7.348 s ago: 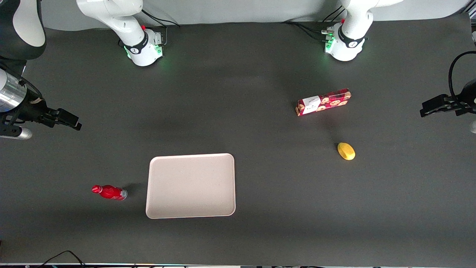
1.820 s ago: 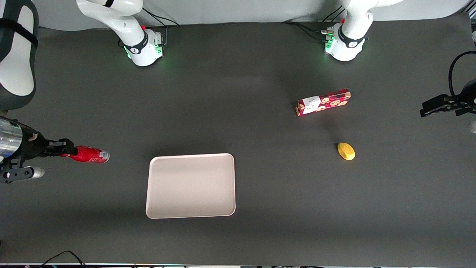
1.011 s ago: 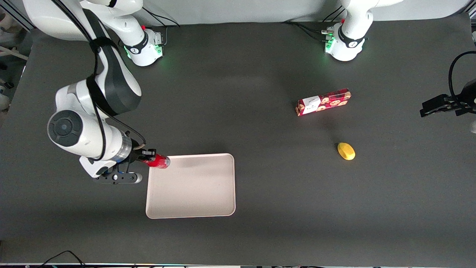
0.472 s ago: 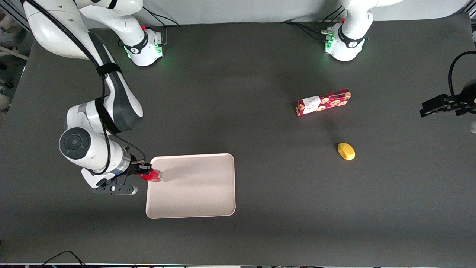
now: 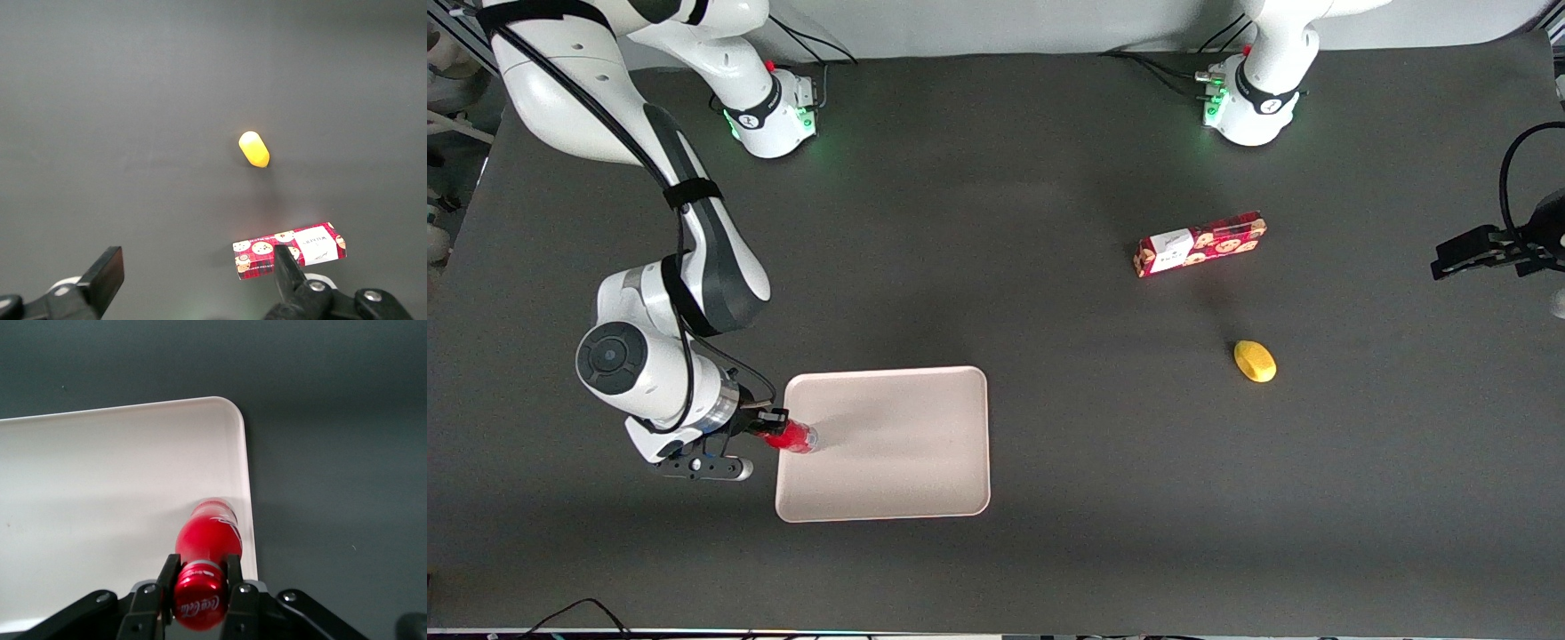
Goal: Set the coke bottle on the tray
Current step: 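Carry the held bottle over the white tray's edge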
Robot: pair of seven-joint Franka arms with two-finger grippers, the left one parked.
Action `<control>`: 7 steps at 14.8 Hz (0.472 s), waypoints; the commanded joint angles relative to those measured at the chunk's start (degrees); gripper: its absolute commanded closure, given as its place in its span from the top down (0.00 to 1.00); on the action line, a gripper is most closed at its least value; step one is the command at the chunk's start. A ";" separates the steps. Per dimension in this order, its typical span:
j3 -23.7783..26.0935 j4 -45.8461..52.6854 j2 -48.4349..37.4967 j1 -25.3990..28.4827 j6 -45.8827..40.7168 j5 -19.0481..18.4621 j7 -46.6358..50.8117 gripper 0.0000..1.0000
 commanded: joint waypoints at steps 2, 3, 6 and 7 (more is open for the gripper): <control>-0.16 0.02 0.19 -0.03 2.17 -1.09 1.20 0.00; -0.16 0.02 0.72 -0.03 2.87 -1.09 1.20 0.00; -0.24 0.19 1.42 -0.03 3.76 -1.09 1.20 0.00; -0.24 0.37 1.69 -0.03 3.76 -1.09 1.20 0.00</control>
